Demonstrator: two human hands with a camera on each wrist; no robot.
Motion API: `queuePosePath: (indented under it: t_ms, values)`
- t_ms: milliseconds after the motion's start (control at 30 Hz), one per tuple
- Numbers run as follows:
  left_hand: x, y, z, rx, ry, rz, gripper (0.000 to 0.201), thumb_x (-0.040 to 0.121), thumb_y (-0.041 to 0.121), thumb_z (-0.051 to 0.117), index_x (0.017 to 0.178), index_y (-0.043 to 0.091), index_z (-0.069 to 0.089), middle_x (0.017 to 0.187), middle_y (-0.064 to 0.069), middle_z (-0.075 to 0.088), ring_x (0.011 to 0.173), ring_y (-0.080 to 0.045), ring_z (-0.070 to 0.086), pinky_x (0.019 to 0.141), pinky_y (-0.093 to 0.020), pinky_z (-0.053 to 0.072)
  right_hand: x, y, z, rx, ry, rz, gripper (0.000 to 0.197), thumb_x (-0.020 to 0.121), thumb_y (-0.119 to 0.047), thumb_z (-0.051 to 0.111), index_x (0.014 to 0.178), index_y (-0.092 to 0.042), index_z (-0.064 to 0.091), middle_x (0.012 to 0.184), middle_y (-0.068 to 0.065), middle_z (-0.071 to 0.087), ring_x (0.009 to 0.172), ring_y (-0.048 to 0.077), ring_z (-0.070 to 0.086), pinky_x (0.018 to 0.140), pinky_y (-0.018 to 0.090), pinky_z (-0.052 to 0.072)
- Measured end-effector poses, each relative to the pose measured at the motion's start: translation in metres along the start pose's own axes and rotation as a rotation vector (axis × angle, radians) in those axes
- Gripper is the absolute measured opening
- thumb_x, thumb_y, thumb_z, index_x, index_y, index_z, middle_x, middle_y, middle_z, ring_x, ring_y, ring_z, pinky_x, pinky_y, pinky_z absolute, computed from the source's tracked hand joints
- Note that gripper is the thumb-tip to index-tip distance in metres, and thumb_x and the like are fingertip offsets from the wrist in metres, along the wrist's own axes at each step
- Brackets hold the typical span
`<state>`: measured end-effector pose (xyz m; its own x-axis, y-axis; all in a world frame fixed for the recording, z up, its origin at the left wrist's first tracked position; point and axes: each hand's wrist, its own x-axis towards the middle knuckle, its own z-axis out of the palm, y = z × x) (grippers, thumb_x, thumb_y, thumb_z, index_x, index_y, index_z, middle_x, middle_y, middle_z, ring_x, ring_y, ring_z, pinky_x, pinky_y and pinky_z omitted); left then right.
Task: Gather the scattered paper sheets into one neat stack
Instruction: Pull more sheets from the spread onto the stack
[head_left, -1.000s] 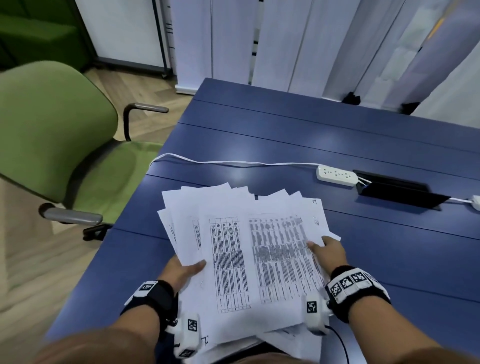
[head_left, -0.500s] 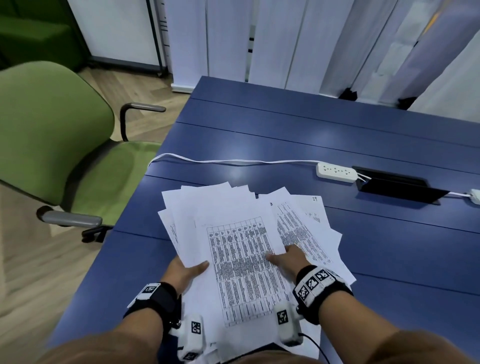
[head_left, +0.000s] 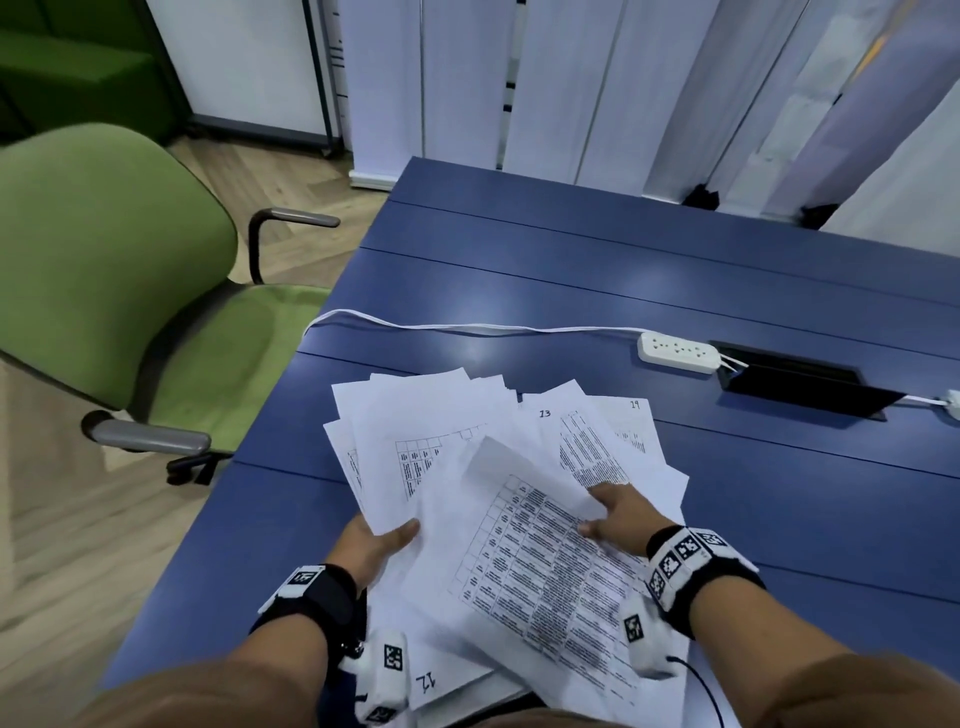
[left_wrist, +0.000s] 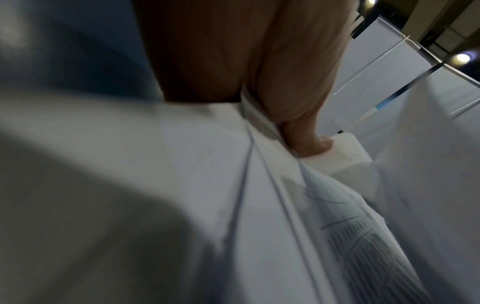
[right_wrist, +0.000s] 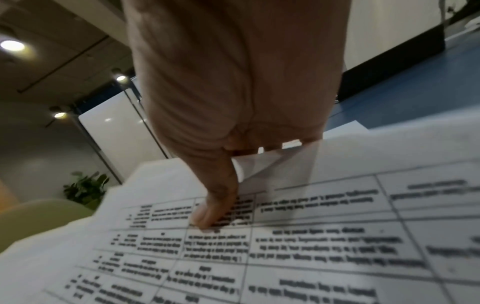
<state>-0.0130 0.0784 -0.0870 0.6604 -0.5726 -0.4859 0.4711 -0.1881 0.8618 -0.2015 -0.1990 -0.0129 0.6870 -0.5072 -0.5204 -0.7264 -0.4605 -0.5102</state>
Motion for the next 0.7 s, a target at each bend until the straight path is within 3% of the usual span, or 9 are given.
queuePosePath:
  t_ms: [67, 133, 233, 333, 433, 500, 567, 633, 700]
  values:
    - [0.000, 0.002, 0.001, 0.027, 0.045, -0.007, 0.074, 0.066, 0.046, 0.078, 0.125, 0.006, 0.059, 0.117, -0.010, 0.069, 0.103, -0.024, 0.067, 0.087, -0.035, 0.055, 0.001, -0.005, 0.003, -0.012, -0.022, -0.008, 0.021, 0.080, -0.018, 0.075, 0.095, -0.019, 0.060, 0.081, -0.001, 0.064, 0.070, 0.014, 0.059, 0.055, 0.016, 0.042]
    - [-0.002, 0.006, 0.004, 0.070, 0.084, -0.012, 0.062, 0.084, 0.049, 0.064, 0.130, 0.009, 0.056, 0.124, -0.006, 0.065, 0.112, -0.025, 0.063, 0.100, -0.040, 0.047, 0.002, -0.004, 0.002, 0.044, 0.019, 0.002, 0.021, 0.079, -0.013, 0.074, 0.093, -0.017, 0.059, 0.081, 0.001, 0.064, 0.070, 0.015, 0.059, 0.056, 0.018, 0.045]
    - [-0.003, 0.011, 0.007, 0.096, 0.127, -0.046, 0.053, 0.097, 0.041, 0.047, 0.138, 0.007, 0.047, 0.131, -0.001, 0.055, 0.129, -0.022, 0.049, 0.104, -0.028, 0.034, 0.004, 0.004, -0.011, 0.157, 0.241, 0.084, 0.021, 0.079, -0.007, 0.072, 0.096, -0.011, 0.060, 0.089, 0.011, 0.068, 0.077, 0.024, 0.062, 0.064, 0.031, 0.051]
    - [-0.002, 0.014, 0.007, 0.088, 0.157, -0.078, 0.068, 0.095, 0.053, 0.043, 0.143, 0.005, 0.039, 0.146, -0.003, 0.043, 0.138, -0.019, 0.037, 0.108, -0.026, 0.025, 0.006, 0.005, -0.015, 0.142, 0.355, 0.143, 0.032, 0.081, -0.012, 0.071, 0.107, -0.004, 0.055, 0.103, 0.015, 0.064, 0.090, 0.025, 0.058, 0.074, 0.029, 0.043]
    - [-0.004, 0.018, 0.012, -0.081, 0.086, -0.082, 0.067, 0.090, 0.050, 0.056, 0.143, 0.011, 0.041, 0.141, 0.005, 0.046, 0.133, -0.012, 0.041, 0.109, -0.028, 0.027, 0.007, -0.016, 0.008, 0.149, 0.333, 0.109, 0.045, 0.084, -0.015, 0.067, 0.121, -0.003, 0.045, 0.118, 0.015, 0.060, 0.097, 0.023, 0.054, 0.079, 0.025, 0.038]
    - [-0.008, 0.020, 0.014, -0.118, 0.020, -0.065, 0.059, 0.085, 0.034, 0.071, 0.135, 0.014, 0.048, 0.129, 0.003, 0.057, 0.118, -0.013, 0.055, 0.100, -0.029, 0.039, 0.008, -0.035, 0.031, 0.188, 0.279, 0.080, 0.055, 0.086, -0.013, 0.064, 0.132, -0.006, 0.037, 0.130, 0.013, 0.054, 0.114, 0.028, 0.054, 0.091, 0.027, 0.040]
    - [-0.008, 0.013, 0.010, -0.029, 0.011, -0.020, 0.073, 0.066, 0.035, 0.085, 0.128, 0.014, 0.053, 0.118, 0.004, 0.065, 0.105, -0.010, 0.062, 0.088, -0.024, 0.048, 0.006, -0.052, 0.050, 0.260, 0.219, 0.036, 0.058, 0.087, -0.010, 0.063, 0.135, -0.010, 0.032, 0.133, 0.012, 0.051, 0.120, 0.031, 0.052, 0.100, 0.032, 0.041]
    - [-0.004, 0.004, 0.004, 0.092, 0.018, -0.005, 0.091, 0.047, 0.041, 0.093, 0.125, 0.014, 0.057, 0.117, 0.001, 0.068, 0.110, -0.014, 0.063, 0.096, -0.033, 0.049, 0.005, -0.063, 0.061, 0.321, 0.138, -0.013, 0.067, 0.087, -0.009, 0.064, 0.141, -0.013, 0.025, 0.137, 0.008, 0.047, 0.124, 0.029, 0.049, 0.103, 0.035, 0.040]
    - [0.002, -0.002, -0.002, 0.075, 0.001, -0.042, 0.085, 0.050, 0.025, 0.095, 0.125, 0.010, 0.056, 0.123, -0.010, 0.066, 0.116, -0.025, 0.061, 0.107, -0.048, 0.041, 0.007, -0.062, 0.063, 0.384, 0.085, -0.037, 0.078, 0.085, -0.010, 0.067, 0.147, -0.015, 0.019, 0.137, 0.005, 0.046, 0.127, 0.026, 0.046, 0.104, 0.033, 0.037]
